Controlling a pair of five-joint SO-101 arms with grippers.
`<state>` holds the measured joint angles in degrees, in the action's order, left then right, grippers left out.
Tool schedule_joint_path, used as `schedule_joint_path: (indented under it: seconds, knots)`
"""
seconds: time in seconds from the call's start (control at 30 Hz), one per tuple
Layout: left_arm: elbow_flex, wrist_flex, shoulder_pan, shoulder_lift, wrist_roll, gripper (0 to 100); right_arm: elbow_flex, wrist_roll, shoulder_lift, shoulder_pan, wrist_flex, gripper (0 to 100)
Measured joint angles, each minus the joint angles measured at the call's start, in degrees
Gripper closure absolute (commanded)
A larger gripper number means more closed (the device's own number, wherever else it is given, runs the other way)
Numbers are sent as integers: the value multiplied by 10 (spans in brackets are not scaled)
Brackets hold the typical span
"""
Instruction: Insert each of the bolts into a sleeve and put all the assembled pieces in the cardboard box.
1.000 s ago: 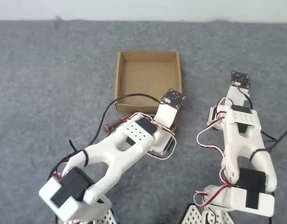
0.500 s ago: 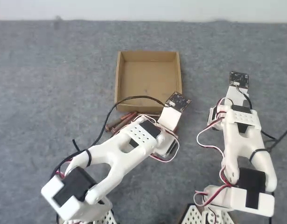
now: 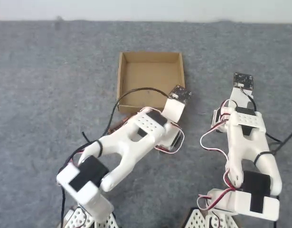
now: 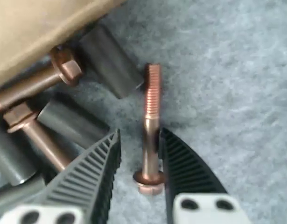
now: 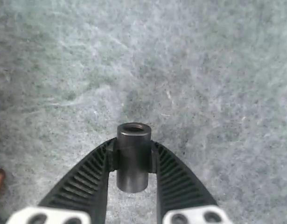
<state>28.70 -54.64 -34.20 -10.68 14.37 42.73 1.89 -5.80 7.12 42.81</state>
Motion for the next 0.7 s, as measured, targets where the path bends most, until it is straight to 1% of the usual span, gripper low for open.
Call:
schedule_joint_path:
  seconds: [0.07,0.1,0.17,0.33,0.4,0.57,0.7]
  knots:
    - [-6,-14,-11,-12,3,987,0,0,0,0,0,992]
    - [-8,-18,-18,-15,3,994,0,0,0,0,0,992]
    - [-10,-22,-33,-19,0,988,0,0,0,0,0,992]
    - [-11,-35,-37,-19,-5,989,0,-1,0,0,0,992]
    - [-18,-60,-37,-19,-35,989,0,-1,0,0,0,992]
    - [-33,-135,-37,-19,-175,990,0,-1,0,0,0,992]
    - [-34,-146,-37,-19,-202,990,0,-1,0,0,0,992]
